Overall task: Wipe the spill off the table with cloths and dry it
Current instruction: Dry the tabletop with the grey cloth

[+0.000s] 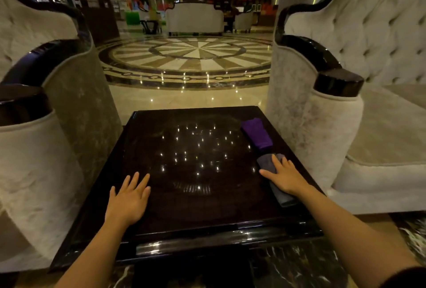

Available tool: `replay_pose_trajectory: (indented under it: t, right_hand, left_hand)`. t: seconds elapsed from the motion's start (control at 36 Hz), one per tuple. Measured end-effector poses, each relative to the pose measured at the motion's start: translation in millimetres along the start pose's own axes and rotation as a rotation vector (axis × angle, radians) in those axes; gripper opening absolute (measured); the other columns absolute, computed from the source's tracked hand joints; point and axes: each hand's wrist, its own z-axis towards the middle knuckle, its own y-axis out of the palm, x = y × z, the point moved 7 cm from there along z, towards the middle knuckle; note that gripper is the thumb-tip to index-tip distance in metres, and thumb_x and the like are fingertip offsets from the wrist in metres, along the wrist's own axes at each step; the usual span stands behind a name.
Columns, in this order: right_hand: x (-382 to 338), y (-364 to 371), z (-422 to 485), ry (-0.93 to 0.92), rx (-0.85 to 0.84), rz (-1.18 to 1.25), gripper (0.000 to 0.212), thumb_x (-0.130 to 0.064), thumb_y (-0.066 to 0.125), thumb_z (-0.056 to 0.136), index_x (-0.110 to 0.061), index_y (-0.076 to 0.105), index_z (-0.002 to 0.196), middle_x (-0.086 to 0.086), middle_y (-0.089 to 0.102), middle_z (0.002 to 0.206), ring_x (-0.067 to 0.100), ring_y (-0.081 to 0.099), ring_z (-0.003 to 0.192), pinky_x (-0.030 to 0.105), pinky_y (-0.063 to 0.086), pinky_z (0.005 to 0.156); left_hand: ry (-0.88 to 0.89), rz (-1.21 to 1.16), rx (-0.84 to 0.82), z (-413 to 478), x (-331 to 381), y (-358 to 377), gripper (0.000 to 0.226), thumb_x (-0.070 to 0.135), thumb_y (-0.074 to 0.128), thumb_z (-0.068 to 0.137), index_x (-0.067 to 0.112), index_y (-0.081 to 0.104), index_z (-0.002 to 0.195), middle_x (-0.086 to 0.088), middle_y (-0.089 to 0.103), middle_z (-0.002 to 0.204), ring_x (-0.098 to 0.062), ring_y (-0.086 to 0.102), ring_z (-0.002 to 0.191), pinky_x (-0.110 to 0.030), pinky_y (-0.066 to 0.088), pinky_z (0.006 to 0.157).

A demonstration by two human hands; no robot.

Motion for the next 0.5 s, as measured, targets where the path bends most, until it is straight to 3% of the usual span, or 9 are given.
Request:
replay_pose_trajectory:
  t: [0.28,0.5]
  right_hand:
    - [-25,10,-5,-0.071,-0.005,-0.017,0.068,-0.042,0.034,0.095,-0.014,-0.003,0.144,0.012,-0.006,0.156,0.032,-0.007,0.142,0.043,0.008,0.115]
    - [-58,24,-19,-0.228,-0.028,-0.02,0.06,-0.03,0.037,0.096,-0.013,0.005,0.144,0.011,0.0,0.156,0.027,-0.002,0.143,0.036,0.009,0.116]
  left_hand:
    - [0.004,0.004,-0.013,-2,2,-1,0.049,0.042,0.013,0.097,0.033,0.003,0.145,0.002,-0.002,0.158,-0.019,-0.006,0.145,-0.049,0.001,0.117]
    - [-0.004,0.005,-0.021,-2,3,0,0.05,0.043,0.012,0.097,0.034,0.002,0.145,0.002,-0.002,0.158,-0.019,-0.005,0.145,-0.049,0.001,0.117]
